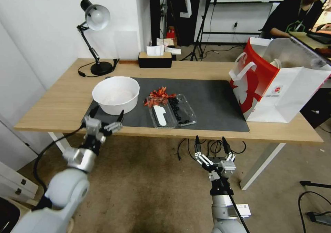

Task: Pick up the trash from the table and place it into the takeout bag.

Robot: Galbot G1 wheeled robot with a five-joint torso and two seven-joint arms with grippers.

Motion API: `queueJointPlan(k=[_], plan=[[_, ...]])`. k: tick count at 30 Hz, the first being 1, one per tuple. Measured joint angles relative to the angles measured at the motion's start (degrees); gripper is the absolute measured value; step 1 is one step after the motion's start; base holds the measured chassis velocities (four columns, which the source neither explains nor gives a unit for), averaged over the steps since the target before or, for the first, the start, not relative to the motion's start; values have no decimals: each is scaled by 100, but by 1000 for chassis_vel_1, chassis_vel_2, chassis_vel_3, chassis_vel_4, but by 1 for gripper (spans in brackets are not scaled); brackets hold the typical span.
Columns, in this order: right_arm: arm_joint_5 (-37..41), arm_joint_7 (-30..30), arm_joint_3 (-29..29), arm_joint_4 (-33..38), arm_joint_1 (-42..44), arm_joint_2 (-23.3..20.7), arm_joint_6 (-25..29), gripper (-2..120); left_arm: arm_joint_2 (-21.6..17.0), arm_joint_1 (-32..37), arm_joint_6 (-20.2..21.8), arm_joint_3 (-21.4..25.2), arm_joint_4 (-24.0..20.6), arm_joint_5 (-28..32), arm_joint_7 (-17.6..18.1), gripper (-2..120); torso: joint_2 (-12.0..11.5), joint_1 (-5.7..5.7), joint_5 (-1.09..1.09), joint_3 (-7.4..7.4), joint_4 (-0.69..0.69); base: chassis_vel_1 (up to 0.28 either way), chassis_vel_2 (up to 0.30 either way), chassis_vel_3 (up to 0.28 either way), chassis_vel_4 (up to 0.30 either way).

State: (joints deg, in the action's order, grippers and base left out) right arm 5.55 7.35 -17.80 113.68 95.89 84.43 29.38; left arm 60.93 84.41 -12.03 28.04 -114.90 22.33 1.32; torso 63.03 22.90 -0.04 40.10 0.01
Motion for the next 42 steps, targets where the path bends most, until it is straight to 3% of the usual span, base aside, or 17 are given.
queueJointPlan(k=[2, 10, 21, 33, 42], plan=[[0, -6, -13, -64, -9, 31, 52, 100, 380, 503, -551, 97, 4, -151, -226, 100, 0, 1, -5, 0, -1, 0, 0, 0, 0], [-67, -2, -25, -130, -29, 92, 54, 100, 623, 689, -943, 133, 257, -356, -442, 100, 0, 1, -6, 0, 1, 0, 0, 0, 0], [-261, 58, -145, -217, 49, 179, 86, 100, 608, 548, -1103, 49, 729, -611, -456, 100, 0, 1, -1, 1, 0, 0, 0, 0, 0], [-362, 55, -145, -219, 29, 196, -9, 100, 512, 430, -1142, 25, 833, -609, -453, 100, -1, 2, 2, 1, -5, 0, 0, 0, 0], [-369, 55, -145, -226, -29, 197, -78, 100, 484, 337, -1134, 5, 901, -591, -442, 100, -1, 1, 6, 1, -1, 0, 0, 0, 0]])
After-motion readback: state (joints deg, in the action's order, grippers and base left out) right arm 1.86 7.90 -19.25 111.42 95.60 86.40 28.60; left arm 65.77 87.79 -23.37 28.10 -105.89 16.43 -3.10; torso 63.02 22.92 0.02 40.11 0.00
